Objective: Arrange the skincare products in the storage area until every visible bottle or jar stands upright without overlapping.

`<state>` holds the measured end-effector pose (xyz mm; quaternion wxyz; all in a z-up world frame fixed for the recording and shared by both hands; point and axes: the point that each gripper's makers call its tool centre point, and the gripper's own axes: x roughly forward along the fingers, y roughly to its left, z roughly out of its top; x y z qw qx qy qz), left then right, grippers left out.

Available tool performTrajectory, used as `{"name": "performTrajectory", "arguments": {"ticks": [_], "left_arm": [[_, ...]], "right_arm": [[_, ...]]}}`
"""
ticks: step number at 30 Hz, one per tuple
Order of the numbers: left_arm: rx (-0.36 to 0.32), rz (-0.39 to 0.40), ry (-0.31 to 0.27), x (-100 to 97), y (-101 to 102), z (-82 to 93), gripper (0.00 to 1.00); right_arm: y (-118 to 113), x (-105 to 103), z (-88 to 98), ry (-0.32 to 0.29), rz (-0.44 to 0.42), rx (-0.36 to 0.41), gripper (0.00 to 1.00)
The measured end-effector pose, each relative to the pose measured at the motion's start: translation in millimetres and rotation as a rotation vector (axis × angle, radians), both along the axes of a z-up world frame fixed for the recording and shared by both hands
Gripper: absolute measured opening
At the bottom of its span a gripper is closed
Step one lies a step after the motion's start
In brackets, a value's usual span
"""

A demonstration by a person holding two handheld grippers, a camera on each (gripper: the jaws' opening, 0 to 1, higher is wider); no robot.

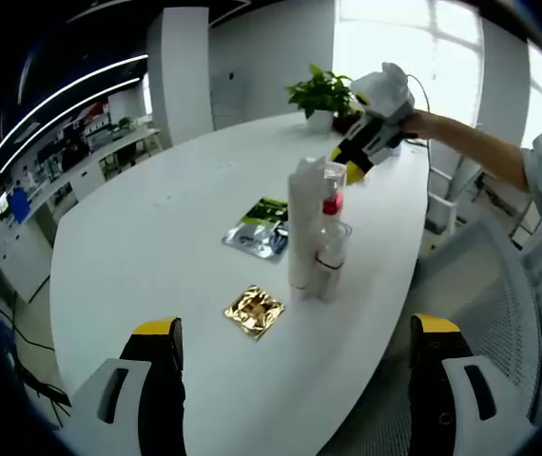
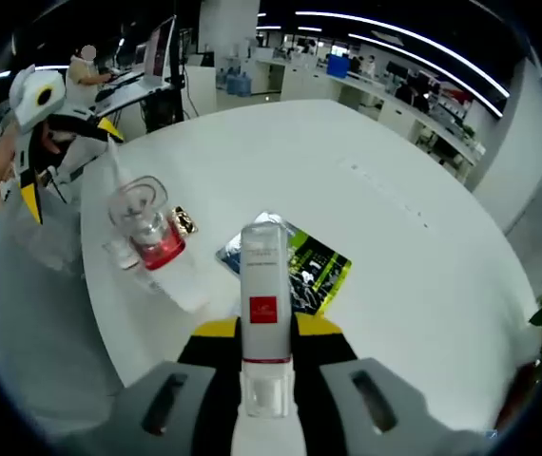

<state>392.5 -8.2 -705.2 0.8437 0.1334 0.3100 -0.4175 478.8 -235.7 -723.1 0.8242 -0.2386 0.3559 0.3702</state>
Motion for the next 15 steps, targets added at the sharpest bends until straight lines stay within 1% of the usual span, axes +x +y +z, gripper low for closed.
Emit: {"name": "performTrajectory", "arguments": {"ticks": [8, 9, 15], "left_arm": [[0.002, -0.012, -0.001, -3.8, -3.1, 0.1, 0.97], [0.002, -0.013, -0.002, -4.1, -3.4, 0.1, 0.97], [-0.001, -0.023, -0.003, -6.5, -7.5, 1.0, 0.97]], "right_arm": [[-8.4, -21.3, 1.6, -0.001, -0.006, 0.007, 0.19], [-6.7, -28.3, 2.3, 0.002, -0.006, 0.006, 0.19], [-3.4, -43.4, 2.3, 0.0, 0.008, 0.0, 0.19]]}}
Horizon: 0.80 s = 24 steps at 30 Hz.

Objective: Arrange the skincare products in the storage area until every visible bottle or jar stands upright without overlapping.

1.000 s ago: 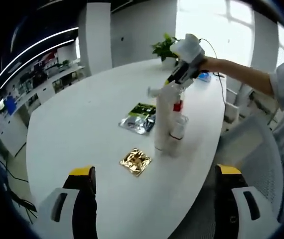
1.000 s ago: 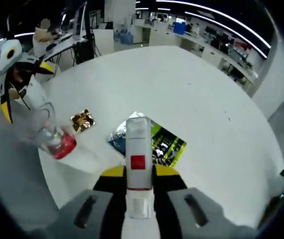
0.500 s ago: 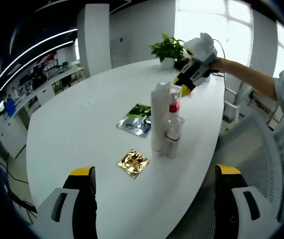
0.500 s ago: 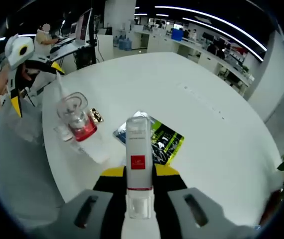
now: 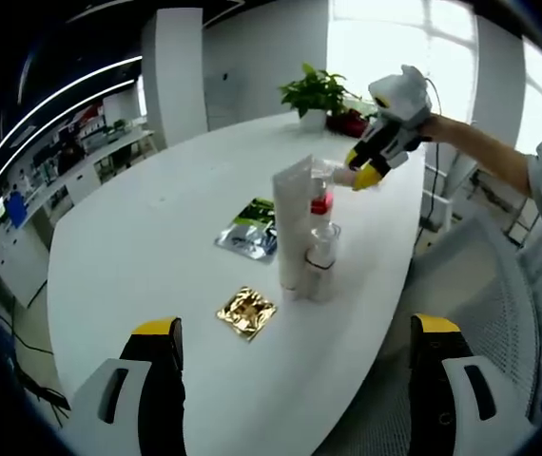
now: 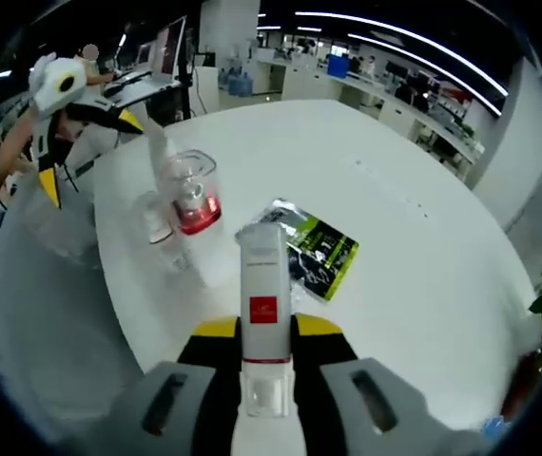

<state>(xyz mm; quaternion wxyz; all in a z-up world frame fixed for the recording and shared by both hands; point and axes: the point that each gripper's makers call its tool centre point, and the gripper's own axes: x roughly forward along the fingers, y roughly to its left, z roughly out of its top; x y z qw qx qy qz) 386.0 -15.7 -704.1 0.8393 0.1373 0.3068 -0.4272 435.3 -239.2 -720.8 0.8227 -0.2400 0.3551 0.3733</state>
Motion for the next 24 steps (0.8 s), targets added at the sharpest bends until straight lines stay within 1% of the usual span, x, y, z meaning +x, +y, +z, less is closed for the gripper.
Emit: {"name": "performTrajectory", "arguments": {"ticks": [5, 9, 19, 21, 24], "left_arm": [[0.0, -0.003, 0.002, -2.8, -1.5, 0.3, 0.97], [-0.022, -0.008, 0.01, -5.5, -3.8, 1.4, 0.97], [-0.016, -0.024, 0.012, -9.4, -8.1, -0.2, 0.97], [-0.019, -0.025, 0.013, -10.4, -8.9, -0.1, 0.97], [-0.021, -0.024, 0.014, -11.7, -9.3, 0.3, 0.97]], "right_arm": [[6.1, -12.5, 1.1, -0.002, 0.016, 0.005, 0.19], [10.2, -17.9, 3.0, -0.001, 0.025, 0.017, 0.19], [26.0, -38.4, 9.9, -0.007, 0.074, 0.024, 0.19], [26.9, -38.1, 10.3, -0.005, 0.084, 0.023, 0.19], [30.9, -46.5, 11.3, -0.003, 0.098, 0.026, 0.19]]}}
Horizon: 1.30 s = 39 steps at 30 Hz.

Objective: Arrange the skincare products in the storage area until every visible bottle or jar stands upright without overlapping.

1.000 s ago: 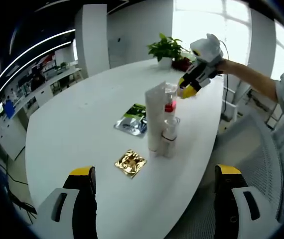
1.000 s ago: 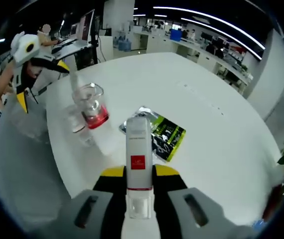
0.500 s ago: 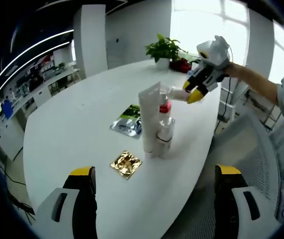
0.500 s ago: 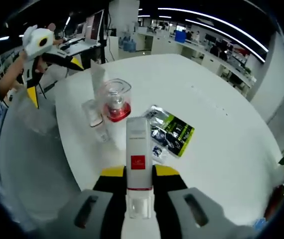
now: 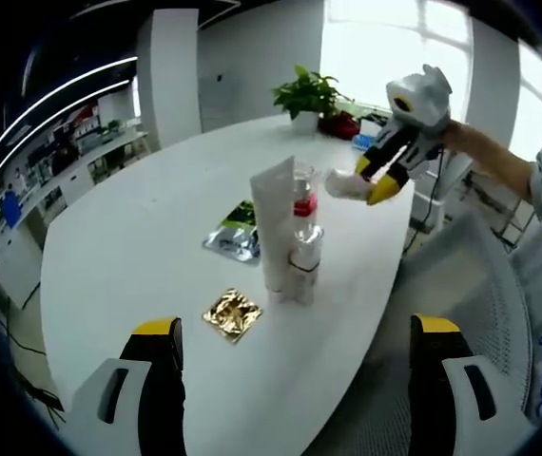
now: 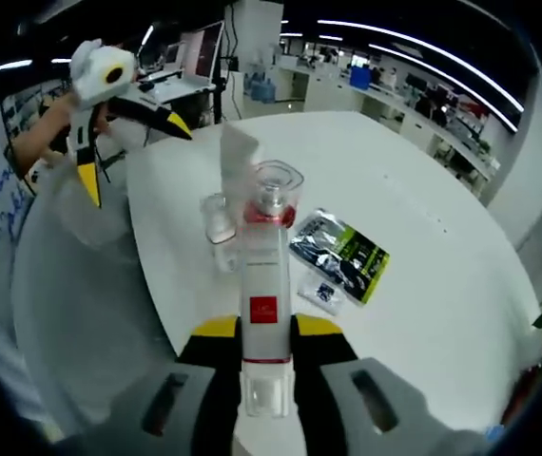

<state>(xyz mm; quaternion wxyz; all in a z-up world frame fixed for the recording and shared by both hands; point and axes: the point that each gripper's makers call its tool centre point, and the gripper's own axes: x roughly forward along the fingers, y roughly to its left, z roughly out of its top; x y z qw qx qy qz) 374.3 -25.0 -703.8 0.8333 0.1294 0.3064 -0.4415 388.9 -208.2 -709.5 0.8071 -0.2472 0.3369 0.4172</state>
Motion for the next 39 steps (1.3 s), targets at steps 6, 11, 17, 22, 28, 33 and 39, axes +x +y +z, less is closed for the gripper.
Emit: {"name": "performTrajectory", "arguments": {"ticks": [6, 11, 17, 22, 28, 33, 39], "left_arm": [[-0.005, -0.013, -0.001, -2.8, -3.7, 2.1, 0.97], [-0.008, -0.02, 0.001, -4.6, -7.6, 0.9, 0.96], [-0.012, -0.03, 0.006, -8.7, -11.2, -0.9, 0.94], [-0.006, -0.045, 0.014, -12.8, -11.6, -3.9, 0.88], [-0.009, -0.086, 0.025, -21.6, -19.2, -8.5, 0.8], [0.013, -0.135, 0.013, -27.0, -23.9, -10.8, 0.7], [0.022, -0.181, 0.008, -30.7, -30.6, -12.1, 0.6]], "right_arm": [[12.4, -18.9, 0.7, 0.013, 0.048, 0.0, 0.19], [22.7, -27.3, -1.2, 0.023, 0.077, 0.008, 0.19], [31.8, -31.5, -7.1, 0.037, 0.124, 0.015, 0.19], [44.8, -33.2, -10.3, 0.048, 0.165, 0.017, 0.19], [63.4, -38.4, -15.5, 0.059, 0.236, 0.002, 0.19], [76.8, -40.9, -18.7, 0.071, 0.288, -0.005, 0.19], [89.2, -45.1, -23.3, 0.078, 0.346, -0.026, 0.19]]}}
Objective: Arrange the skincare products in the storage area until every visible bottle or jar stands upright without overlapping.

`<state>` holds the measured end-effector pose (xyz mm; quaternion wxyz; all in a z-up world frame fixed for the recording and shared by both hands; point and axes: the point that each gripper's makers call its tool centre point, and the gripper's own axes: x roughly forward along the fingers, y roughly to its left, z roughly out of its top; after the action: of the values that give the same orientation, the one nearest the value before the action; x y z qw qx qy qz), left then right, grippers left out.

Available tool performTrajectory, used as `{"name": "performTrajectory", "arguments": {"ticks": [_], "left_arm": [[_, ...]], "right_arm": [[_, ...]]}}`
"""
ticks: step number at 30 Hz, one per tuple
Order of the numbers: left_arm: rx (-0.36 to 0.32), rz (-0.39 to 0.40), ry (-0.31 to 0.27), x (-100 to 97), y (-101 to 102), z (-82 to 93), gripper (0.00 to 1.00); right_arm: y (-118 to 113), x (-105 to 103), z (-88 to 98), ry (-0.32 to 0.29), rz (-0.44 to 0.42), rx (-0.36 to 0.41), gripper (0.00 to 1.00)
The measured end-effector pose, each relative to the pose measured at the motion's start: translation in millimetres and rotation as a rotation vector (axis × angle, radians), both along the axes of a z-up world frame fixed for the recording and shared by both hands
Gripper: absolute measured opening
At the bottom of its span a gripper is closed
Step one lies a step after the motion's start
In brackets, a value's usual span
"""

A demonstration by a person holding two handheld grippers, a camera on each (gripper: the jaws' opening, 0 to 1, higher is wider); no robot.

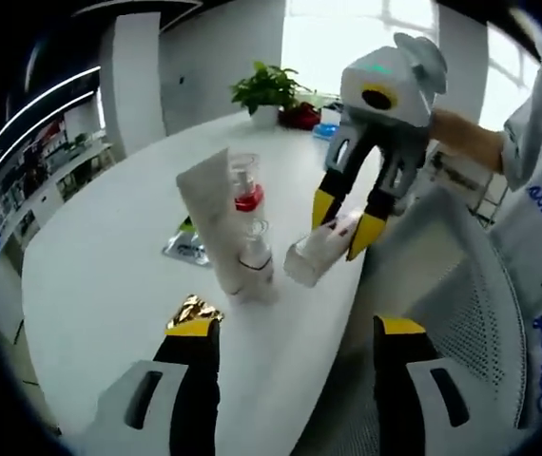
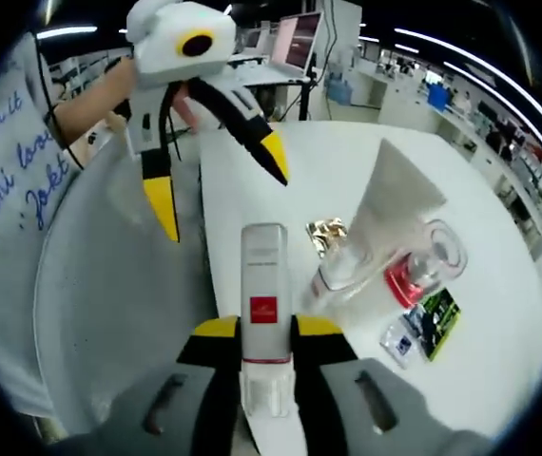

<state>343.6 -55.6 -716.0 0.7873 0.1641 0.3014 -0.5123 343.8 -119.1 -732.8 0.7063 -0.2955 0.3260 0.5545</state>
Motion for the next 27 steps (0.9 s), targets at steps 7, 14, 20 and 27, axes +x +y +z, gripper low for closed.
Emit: {"name": "performTrajectory", "arguments": {"ticks": [7, 14, 20, 27], "left_arm": [[0.03, -0.057, -0.019, -1.8, -8.0, -1.5, 0.55], [0.057, -0.106, -0.033, -1.3, -16.5, -3.5, 0.49], [0.096, -0.15, -0.05, -2.8, -20.6, -8.0, 0.42], [0.137, -0.182, -0.065, -6.1, -24.3, -15.0, 0.37]], "right_arm": [[11.1, -5.0, -3.7, 0.006, 0.067, -0.026, 0.19], [20.5, -4.6, -4.0, 0.001, 0.13, -0.06, 0.19], [29.9, -4.5, -5.5, -0.004, 0.177, -0.082, 0.19], [38.6, -7.2, -10.5, 0.002, 0.231, -0.108, 0.19]]}}
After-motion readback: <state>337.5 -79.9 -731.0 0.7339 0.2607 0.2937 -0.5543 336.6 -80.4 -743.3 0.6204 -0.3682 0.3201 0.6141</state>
